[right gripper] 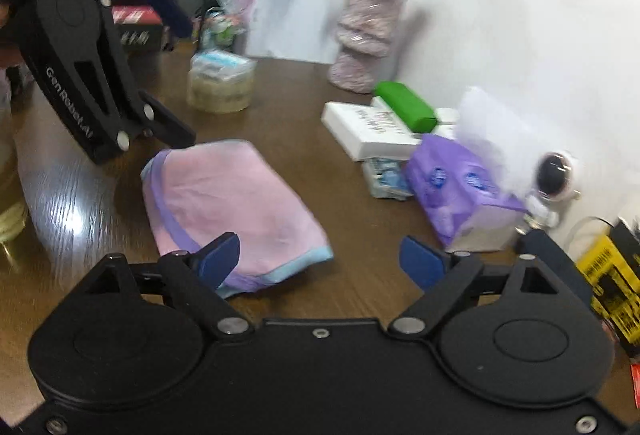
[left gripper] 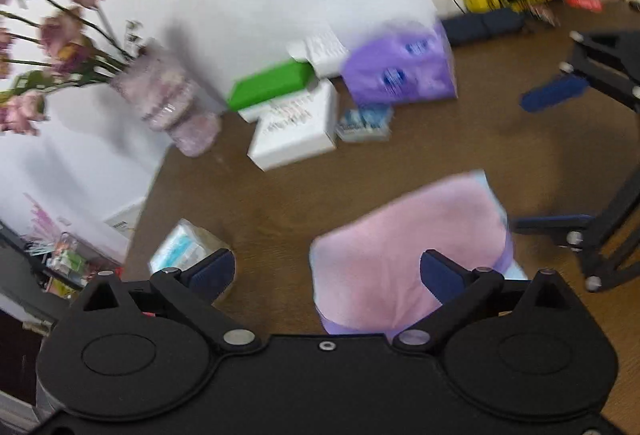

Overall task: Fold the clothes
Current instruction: 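Carry the bundle with both grippers and set it beside the glass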

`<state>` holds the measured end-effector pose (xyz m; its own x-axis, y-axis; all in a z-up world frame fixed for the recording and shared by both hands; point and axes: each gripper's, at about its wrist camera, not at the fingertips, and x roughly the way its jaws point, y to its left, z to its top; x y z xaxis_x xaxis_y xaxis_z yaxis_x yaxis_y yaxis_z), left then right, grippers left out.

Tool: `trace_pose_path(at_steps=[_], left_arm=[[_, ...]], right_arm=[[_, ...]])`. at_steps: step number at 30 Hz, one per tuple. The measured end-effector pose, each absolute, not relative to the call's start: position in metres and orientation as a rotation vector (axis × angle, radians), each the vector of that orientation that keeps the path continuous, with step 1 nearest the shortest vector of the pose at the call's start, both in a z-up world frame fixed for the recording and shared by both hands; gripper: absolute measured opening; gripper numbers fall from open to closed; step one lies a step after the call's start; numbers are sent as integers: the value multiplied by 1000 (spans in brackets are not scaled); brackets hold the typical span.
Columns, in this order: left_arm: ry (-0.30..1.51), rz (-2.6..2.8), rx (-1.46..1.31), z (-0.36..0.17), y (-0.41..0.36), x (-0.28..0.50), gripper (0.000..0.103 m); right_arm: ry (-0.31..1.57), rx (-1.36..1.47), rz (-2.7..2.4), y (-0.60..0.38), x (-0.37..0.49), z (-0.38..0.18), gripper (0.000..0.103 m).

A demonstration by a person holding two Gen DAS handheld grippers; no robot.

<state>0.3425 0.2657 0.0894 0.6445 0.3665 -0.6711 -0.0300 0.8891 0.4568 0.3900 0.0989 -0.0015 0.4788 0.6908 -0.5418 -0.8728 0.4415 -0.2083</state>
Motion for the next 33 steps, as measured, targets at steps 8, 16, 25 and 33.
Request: trace_pose_path(at_steps=[8, 16, 25, 33], left_arm=[[685, 180, 333, 110, 194, 325, 103], [569, -18, 272, 105, 94, 274, 103], [483, -67, 145, 71, 34, 166, 103], [415, -76, 120, 41, 16, 52, 103]], right_arm=[[445, -352, 744, -15, 386, 40, 91], [501, -237, 480, -181, 346, 51, 92], [503, 3, 334, -279, 201, 40, 95], [457, 21, 300, -282, 78, 26, 97]])
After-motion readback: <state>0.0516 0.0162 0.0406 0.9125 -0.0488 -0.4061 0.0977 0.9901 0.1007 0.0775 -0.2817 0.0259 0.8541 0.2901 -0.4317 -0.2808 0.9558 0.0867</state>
